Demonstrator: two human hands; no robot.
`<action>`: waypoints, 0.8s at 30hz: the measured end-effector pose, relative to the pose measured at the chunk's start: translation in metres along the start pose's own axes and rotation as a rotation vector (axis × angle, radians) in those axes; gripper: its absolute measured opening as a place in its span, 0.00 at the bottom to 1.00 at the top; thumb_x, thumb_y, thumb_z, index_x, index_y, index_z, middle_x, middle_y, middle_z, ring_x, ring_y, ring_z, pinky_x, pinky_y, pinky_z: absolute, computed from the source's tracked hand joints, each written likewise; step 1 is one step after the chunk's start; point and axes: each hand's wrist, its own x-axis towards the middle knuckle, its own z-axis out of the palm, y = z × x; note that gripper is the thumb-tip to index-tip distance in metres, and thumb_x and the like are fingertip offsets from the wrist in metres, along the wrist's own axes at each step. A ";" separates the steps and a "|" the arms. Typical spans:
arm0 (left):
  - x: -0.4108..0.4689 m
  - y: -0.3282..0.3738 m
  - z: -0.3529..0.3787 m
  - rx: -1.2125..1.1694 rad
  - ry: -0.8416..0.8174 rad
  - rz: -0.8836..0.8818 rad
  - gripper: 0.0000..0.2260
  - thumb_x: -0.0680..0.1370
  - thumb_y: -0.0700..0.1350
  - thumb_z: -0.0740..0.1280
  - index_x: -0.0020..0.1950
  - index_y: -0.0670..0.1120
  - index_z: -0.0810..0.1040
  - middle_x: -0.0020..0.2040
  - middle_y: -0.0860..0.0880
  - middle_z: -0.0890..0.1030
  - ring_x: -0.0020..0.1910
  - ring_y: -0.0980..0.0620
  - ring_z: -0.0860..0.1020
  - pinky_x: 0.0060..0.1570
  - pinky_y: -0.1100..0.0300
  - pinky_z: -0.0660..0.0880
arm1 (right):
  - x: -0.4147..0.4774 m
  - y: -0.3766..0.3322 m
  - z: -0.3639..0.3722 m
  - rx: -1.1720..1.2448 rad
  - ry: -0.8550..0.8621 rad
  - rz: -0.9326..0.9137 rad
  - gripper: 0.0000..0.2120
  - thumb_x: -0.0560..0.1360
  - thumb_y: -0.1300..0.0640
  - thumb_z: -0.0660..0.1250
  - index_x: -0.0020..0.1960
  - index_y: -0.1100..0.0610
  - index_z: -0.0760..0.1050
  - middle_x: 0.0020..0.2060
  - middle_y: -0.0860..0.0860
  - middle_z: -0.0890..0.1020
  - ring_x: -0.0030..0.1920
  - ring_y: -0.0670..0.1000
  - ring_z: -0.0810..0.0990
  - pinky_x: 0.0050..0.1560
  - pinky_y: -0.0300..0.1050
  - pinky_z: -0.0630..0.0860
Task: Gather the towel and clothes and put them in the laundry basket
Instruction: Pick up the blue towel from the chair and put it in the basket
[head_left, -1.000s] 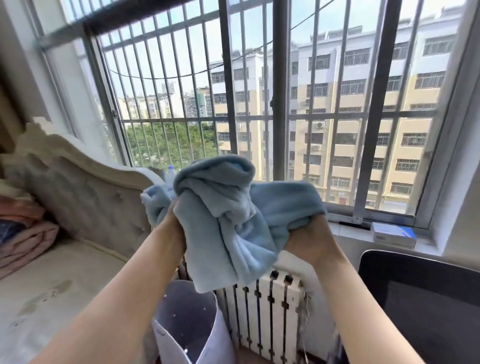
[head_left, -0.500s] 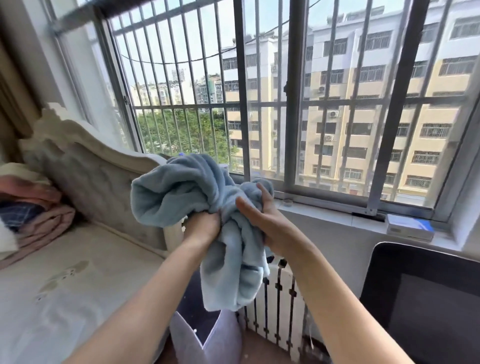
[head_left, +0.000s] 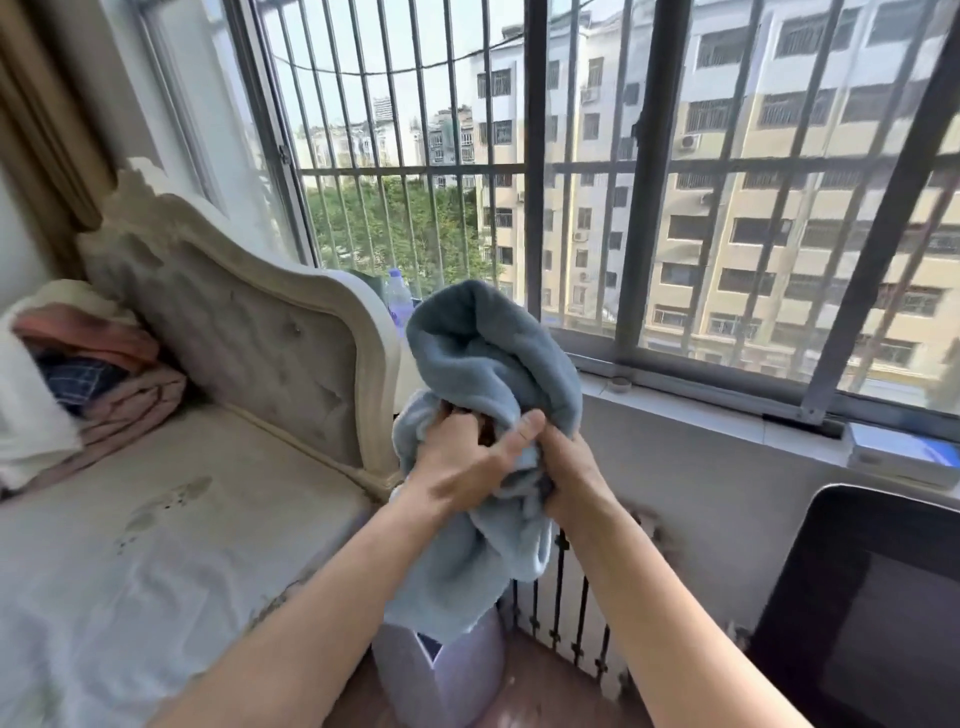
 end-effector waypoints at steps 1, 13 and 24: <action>0.005 -0.005 -0.006 -0.201 0.096 -0.069 0.17 0.72 0.63 0.66 0.40 0.49 0.81 0.43 0.50 0.82 0.47 0.59 0.79 0.59 0.65 0.74 | 0.006 0.002 0.003 -0.004 0.036 0.001 0.08 0.75 0.57 0.67 0.51 0.61 0.79 0.40 0.56 0.83 0.39 0.53 0.82 0.42 0.46 0.79; 0.098 -0.119 -0.086 -0.847 -0.161 -0.715 0.28 0.73 0.68 0.60 0.48 0.43 0.79 0.36 0.44 0.85 0.35 0.48 0.82 0.37 0.55 0.77 | 0.093 0.057 0.066 -0.484 -0.110 -0.255 0.33 0.63 0.56 0.68 0.67 0.57 0.66 0.60 0.55 0.77 0.59 0.51 0.78 0.58 0.44 0.77; 0.154 -0.237 -0.080 -0.362 0.036 -0.500 0.32 0.70 0.52 0.67 0.72 0.51 0.61 0.56 0.48 0.75 0.58 0.45 0.77 0.63 0.49 0.73 | 0.147 0.120 0.126 -0.348 -0.142 -0.178 0.34 0.79 0.45 0.58 0.77 0.42 0.40 0.73 0.41 0.59 0.72 0.43 0.63 0.72 0.39 0.60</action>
